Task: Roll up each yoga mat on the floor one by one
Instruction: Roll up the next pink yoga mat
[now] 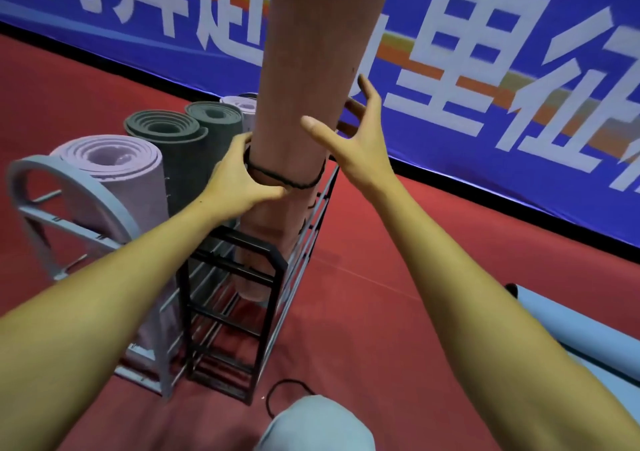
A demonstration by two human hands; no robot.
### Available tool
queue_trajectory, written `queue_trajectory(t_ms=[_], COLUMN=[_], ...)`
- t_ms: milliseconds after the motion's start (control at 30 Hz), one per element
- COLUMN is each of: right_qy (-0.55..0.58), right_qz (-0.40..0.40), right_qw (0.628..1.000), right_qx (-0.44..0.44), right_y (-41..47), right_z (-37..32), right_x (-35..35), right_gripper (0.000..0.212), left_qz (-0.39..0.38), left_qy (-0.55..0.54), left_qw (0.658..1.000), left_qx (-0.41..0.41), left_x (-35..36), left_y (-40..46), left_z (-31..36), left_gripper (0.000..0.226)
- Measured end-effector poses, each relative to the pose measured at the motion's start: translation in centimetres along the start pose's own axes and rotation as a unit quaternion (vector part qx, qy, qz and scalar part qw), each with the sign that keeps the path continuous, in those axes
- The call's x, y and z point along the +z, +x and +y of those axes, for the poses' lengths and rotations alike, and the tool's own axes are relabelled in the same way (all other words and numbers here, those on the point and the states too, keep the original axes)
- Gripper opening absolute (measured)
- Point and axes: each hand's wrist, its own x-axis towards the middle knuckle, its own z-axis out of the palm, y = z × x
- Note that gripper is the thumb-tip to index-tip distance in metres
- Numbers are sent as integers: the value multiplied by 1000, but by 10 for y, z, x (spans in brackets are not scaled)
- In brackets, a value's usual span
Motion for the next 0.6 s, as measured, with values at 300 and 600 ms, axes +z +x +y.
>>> queue_trajectory(t_ms=[300,600], right_qy=[-26,-62], right_qz=[22,32], right_qw=[999,994], right_qx=[39,85], right_y=[11,-9], right_z=[39,92], right_x=[27,64], right_gripper=[107,121], left_qz=[-103,-123], left_qy=[111,74], left_qw=[986,980], left_qx=[-70,-137], left_x=[-4,-4], left_y=[9,24], left_z=[-13,-17], left_gripper=[110,135])
